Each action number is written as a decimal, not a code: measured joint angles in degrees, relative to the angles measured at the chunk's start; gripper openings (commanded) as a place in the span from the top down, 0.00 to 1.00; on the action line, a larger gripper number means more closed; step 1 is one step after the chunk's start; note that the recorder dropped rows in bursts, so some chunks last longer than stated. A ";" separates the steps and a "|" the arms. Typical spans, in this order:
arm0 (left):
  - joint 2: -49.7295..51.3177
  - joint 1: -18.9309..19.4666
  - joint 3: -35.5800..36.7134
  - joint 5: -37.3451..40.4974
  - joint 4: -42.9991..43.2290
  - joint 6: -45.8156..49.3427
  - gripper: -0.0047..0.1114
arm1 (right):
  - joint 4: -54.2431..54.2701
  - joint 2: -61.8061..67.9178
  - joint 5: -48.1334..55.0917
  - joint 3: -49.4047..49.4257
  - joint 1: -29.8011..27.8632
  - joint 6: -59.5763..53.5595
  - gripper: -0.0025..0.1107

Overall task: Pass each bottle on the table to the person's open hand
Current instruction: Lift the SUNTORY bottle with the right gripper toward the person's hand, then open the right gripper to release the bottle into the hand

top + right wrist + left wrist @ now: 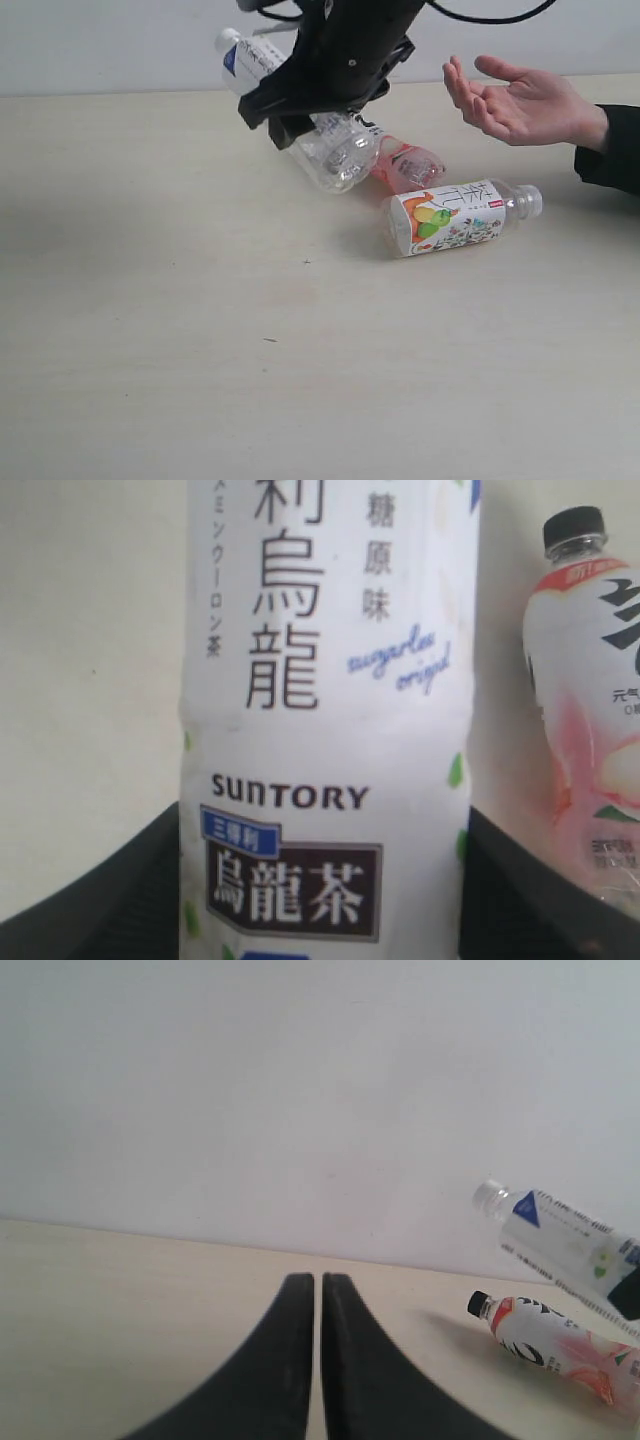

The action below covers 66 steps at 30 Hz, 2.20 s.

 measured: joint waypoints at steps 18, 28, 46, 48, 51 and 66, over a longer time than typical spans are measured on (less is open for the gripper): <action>0.00 0.00 0.00 0.00 0.00 0.00 0.91 | -14.53 -28.40 9.32 18.62 -2.17 9.72 0.98; 0.00 0.00 0.00 0.00 0.00 0.00 0.91 | -14.68 -26.93 13.98 20.67 -16.28 10.01 0.98; 0.00 0.00 0.00 0.00 0.00 0.00 0.91 | -15.98 -11.17 -0.83 18.68 -20.77 8.97 0.98; 0.00 0.00 0.00 0.00 0.00 0.00 0.91 | -16.35 -9.09 -1.38 18.03 -20.77 8.97 0.98; 0.00 0.00 0.00 0.00 0.00 0.00 0.91 | -17.08 -6.15 -2.27 17.03 -20.77 8.97 0.83; 0.00 0.00 0.00 0.00 0.00 0.00 0.91 | -17.63 -7.21 -5.15 16.39 -20.77 11.83 0.11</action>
